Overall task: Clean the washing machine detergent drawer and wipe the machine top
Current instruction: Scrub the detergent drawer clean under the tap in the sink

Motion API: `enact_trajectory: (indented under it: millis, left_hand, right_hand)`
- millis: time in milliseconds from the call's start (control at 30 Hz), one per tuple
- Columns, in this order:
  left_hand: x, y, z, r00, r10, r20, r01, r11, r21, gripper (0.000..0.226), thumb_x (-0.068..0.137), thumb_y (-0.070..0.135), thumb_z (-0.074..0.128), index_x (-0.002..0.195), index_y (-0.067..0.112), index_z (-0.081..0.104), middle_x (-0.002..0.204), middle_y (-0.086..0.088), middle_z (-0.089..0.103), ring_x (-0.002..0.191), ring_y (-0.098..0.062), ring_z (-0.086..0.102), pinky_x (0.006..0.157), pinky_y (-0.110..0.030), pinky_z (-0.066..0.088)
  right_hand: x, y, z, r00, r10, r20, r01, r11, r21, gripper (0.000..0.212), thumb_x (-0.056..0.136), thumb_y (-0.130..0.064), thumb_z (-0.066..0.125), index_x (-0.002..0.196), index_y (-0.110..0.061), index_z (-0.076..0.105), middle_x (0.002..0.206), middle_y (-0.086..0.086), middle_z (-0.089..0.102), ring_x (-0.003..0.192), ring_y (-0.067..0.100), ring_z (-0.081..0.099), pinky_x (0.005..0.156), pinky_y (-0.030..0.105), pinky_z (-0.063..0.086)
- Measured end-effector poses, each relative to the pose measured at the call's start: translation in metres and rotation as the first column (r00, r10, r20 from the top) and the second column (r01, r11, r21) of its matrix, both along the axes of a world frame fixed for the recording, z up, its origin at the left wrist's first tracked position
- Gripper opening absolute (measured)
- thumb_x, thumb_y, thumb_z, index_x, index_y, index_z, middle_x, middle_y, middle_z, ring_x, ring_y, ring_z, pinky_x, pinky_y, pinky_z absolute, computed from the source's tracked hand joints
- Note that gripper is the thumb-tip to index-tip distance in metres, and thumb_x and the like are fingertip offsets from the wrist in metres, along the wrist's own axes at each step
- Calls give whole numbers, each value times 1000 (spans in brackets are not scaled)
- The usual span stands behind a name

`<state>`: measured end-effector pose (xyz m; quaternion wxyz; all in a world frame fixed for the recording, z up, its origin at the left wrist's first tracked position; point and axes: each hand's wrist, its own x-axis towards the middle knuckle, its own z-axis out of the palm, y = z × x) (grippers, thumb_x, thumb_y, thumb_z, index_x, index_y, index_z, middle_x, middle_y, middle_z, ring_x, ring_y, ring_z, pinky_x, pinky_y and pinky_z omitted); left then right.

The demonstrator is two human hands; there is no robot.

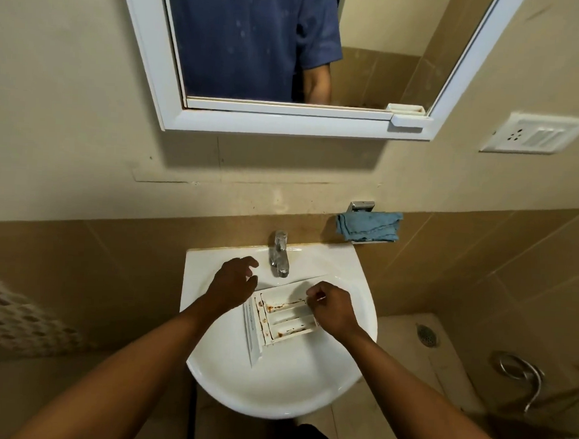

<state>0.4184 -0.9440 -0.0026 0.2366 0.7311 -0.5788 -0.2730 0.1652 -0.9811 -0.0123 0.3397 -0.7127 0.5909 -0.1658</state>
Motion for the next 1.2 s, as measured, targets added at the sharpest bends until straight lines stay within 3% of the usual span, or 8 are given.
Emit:
enact_trajectory:
  millis: [100, 200, 367, 500, 667, 767, 900, 1200]
  left_hand:
    - [-2, -25, 12, 992, -82, 100, 89, 994, -66, 42, 99, 25, 67, 139, 15, 58, 119, -8, 67, 106, -26, 65, 97, -40, 51]
    - [-8, -54, 25, 964, -189, 189, 201, 978, -49, 59, 100, 30, 66, 153, 18, 44, 121, -11, 62, 108, -27, 60, 92, -34, 45]
    - [-18, -94, 19, 885, -346, 312, 322, 938, 125, 70, 102, 27, 63, 162, 22, 27, 127, -14, 54, 113, -29, 57, 94, -36, 47]
    - [-20, -106, 16, 878, -343, 332, 333, 939, 90, 69, 103, 22, 61, 163, 25, 27, 123, -13, 55, 108, -27, 58, 85, -27, 41]
    - [-5, -113, 10, 857, -415, 307, 403, 909, 106, 67, 103, 22, 62, 162, 26, 30, 118, -8, 57, 104, -23, 58, 91, -30, 47]
    - [3, -115, 8, 853, -436, 286, 435, 898, 72, 64, 102, 17, 62, 160, 25, 34, 110, -4, 56, 96, -16, 52, 85, -27, 43]
    - [3, -114, -1, 880, -411, 236, 428, 904, -20, 59, 100, 15, 65, 154, 24, 43, 109, -7, 60, 95, -23, 60, 78, -29, 45]
    - [-1, -116, 0, 899, -351, 263, 381, 922, -70, 52, 97, 24, 69, 147, 23, 52, 116, -11, 66, 106, -30, 63, 87, -35, 53]
  right_hand:
    - [0, -17, -11, 991, -90, 103, 74, 986, 149, 15, 92, -11, 66, 89, -21, 78, 91, -6, 76, 87, 18, 73, 89, 36, 59]
    - [2, -32, -15, 962, -183, 201, 114, 942, 315, 20, 94, -3, 61, 91, -13, 78, 88, 7, 78, 77, 27, 76, 81, 43, 64]
    - [3, -51, -22, 876, -323, 357, 93, 841, 533, 25, 97, 11, 49, 86, 2, 69, 78, 22, 66, 59, 23, 62, 49, 26, 51]
    - [-1, -57, -18, 827, -410, 384, 88, 770, 632, 30, 99, 14, 42, 82, 0, 63, 75, 18, 56, 55, 21, 54, 43, 20, 39]
    - [-5, -63, -17, 811, -490, 321, 218, 761, 612, 19, 100, 8, 52, 95, 7, 71, 77, 23, 64, 46, 15, 59, 41, 19, 42]
    - [-1, -64, -25, 793, -534, 293, 285, 751, 596, 18, 99, 2, 57, 97, 5, 74, 87, 26, 74, 56, 20, 66, 51, 27, 55]
    - [8, -60, -36, 804, -544, 241, 337, 750, 569, 14, 96, -6, 67, 88, -7, 79, 85, 16, 78, 78, 32, 76, 85, 48, 64]
    - [27, -53, -33, 778, -577, 249, 382, 749, 541, 16, 98, -5, 64, 92, -9, 78, 90, 14, 79, 86, 30, 78, 86, 44, 64]
